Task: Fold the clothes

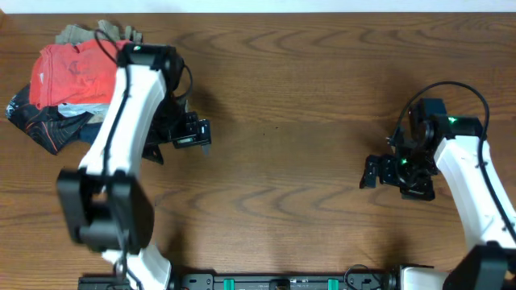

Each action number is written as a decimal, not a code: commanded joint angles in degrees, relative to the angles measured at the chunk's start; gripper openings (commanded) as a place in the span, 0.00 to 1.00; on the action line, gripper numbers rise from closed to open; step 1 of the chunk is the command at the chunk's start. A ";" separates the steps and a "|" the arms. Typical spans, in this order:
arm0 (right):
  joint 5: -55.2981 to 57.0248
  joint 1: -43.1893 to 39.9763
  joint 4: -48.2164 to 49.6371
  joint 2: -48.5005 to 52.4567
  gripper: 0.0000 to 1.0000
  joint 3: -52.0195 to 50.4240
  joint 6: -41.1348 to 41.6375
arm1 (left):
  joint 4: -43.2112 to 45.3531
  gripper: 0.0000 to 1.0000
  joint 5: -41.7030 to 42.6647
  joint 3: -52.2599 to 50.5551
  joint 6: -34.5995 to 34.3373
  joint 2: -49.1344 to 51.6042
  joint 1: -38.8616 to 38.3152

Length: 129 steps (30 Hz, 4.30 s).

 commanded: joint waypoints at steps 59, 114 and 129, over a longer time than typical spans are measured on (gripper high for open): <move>1.42 3.23 37.27 -82.53 0.99 -35.47 -2.97 | 30.45 0.98 -6.29 -34.23 -0.09 -70.31 0.13; 10.45 4.72 70.71 -82.64 0.99 -60.78 -4.85 | 30.45 0.98 -6.29 -34.23 -0.09 -70.31 0.13; 10.45 4.72 70.71 -82.64 0.99 -60.78 -4.83 | 29.27 0.98 -8.00 -34.51 1.18 -71.73 0.13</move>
